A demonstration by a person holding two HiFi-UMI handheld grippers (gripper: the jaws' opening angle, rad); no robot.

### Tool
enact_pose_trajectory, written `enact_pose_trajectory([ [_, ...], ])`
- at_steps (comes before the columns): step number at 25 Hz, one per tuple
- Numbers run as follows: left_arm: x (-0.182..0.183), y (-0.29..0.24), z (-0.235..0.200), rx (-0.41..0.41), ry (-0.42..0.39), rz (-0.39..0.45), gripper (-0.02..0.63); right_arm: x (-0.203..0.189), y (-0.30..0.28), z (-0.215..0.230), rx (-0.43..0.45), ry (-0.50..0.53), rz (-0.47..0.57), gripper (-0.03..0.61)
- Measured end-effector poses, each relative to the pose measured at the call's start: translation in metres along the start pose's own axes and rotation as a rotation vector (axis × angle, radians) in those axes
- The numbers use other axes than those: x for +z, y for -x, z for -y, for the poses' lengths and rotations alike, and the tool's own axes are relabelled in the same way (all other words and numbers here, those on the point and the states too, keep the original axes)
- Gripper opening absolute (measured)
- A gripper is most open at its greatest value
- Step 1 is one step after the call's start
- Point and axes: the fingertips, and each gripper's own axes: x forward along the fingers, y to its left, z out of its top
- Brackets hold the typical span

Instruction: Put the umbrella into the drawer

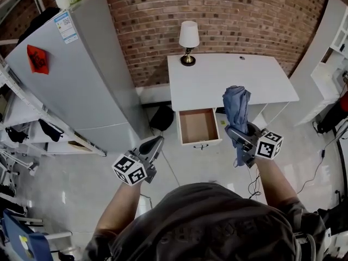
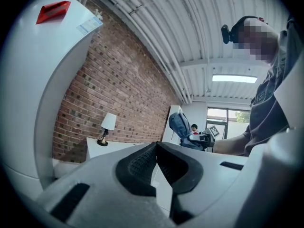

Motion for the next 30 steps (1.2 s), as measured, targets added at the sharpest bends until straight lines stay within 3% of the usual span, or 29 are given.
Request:
enact_pose_trajectory([
  [9, -0.004, -0.087, -0.028, 0.096, -0.024, -0.016, 0.000, 0.031, -0.027, 0.102, 0.089, 0.004, -0.011, 0.267],
  [16, 0.003, -0.174, -0.042, 0.219, 0.017, 0.025, 0.000, 0.060, -0.049, 0.189, 0.195, 0.029, -0.086, 0.265],
  [23, -0.008, -0.224, -0.051, 0.162, -0.017, -0.073, 0.000, 0.051, -0.069, 0.227, 0.192, 0.008, -0.111, 0.265],
  [27, -0.001, -0.220, -0.083, 0.129, -0.008, -0.066, 0.000, 0.044, -0.086, 0.225, 0.137, 0.006, -0.110, 0.265],
  [30, 0.001, -0.213, -0.100, 0.073, -0.057, -0.078, 0.000, 0.038, -0.100, 0.216, 0.076, 0.005, -0.100, 0.265],
])
